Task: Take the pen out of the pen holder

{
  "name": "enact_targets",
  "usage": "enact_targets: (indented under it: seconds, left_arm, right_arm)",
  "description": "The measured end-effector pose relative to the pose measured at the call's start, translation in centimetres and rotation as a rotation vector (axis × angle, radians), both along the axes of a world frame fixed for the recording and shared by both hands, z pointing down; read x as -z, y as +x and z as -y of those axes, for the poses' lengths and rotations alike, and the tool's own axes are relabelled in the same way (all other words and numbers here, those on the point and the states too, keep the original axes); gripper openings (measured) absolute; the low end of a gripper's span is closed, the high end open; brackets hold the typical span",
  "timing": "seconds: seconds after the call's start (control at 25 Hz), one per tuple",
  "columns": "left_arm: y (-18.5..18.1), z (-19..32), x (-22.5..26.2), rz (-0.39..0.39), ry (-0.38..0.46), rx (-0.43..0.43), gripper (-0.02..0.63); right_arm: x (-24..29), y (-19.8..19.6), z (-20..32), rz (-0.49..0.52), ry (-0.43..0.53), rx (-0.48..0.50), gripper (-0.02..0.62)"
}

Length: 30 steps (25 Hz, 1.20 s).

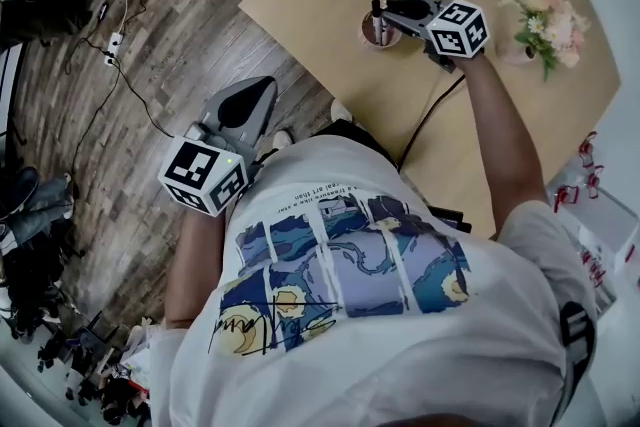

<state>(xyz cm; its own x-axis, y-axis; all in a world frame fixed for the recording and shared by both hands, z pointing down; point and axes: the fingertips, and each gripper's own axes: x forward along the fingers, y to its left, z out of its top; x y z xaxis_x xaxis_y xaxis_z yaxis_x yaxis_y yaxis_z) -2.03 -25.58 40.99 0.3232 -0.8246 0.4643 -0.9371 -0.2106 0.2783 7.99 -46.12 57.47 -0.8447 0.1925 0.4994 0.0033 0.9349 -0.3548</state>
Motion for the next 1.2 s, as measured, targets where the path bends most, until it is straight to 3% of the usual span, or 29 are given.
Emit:
enact_targets:
  seconds: [0.4, 1.2]
  left_arm:
    - [-0.4, 0.3, 0.5, -0.004, 0.012, -0.027, 0.008]
    - [-1.8, -4.0, 1.1, -0.061, 0.080, -0.130, 0.008]
  right_arm:
    - [0.9, 0.3, 0.3, 0.013, 0.028, -0.054, 0.051]
    - [10.0, 2.5, -0.3, 0.134, 0.214, -0.369, 0.050]
